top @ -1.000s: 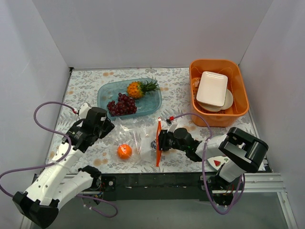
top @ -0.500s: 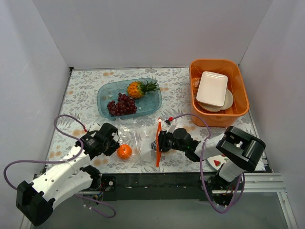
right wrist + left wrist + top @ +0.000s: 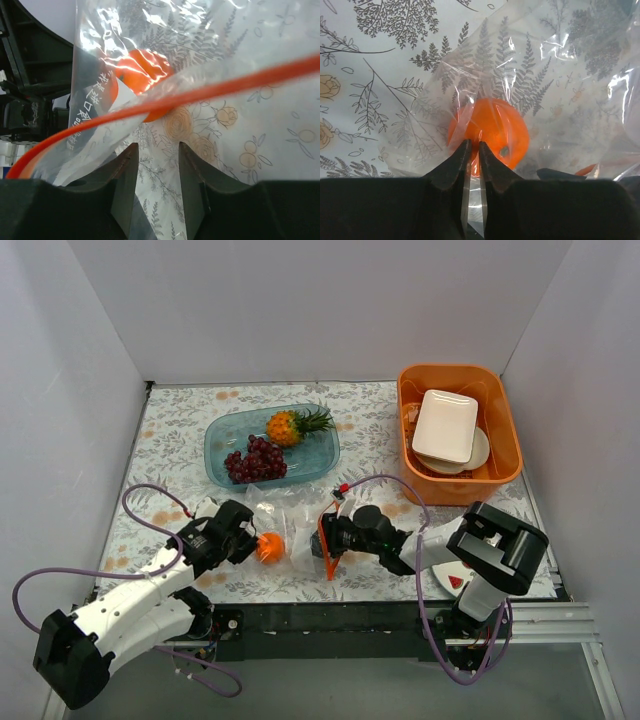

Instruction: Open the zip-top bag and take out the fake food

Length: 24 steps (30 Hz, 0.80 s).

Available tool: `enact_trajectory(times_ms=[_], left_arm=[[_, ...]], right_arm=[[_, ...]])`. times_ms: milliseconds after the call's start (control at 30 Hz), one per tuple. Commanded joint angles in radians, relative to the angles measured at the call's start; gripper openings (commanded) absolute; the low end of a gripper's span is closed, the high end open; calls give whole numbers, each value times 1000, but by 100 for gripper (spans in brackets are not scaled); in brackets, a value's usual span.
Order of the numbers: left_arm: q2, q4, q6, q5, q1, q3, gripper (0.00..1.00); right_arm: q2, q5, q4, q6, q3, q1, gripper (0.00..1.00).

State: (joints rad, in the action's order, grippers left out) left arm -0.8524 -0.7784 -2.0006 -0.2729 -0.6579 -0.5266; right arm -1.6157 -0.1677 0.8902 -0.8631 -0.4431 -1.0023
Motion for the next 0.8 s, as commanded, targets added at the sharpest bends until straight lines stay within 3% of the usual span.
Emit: enact_trajectory(times_ms=[0,100,533,767], left_arm=[[-24,-9,-99,6,-8,68,8],[-11,-1,-96,3,-8,63,0],[-8,4,-23,-38,-8,-36,0],[-33,24,19,-26,-8,-104,0]], right_arm=[[-27,-39,33,41,-63,-24,47],[-44,-39,18,52,-89,-36,49],[-29,48,-164,118,-189,-42,66],[-44,71,-238,136,-241,-41,70]])
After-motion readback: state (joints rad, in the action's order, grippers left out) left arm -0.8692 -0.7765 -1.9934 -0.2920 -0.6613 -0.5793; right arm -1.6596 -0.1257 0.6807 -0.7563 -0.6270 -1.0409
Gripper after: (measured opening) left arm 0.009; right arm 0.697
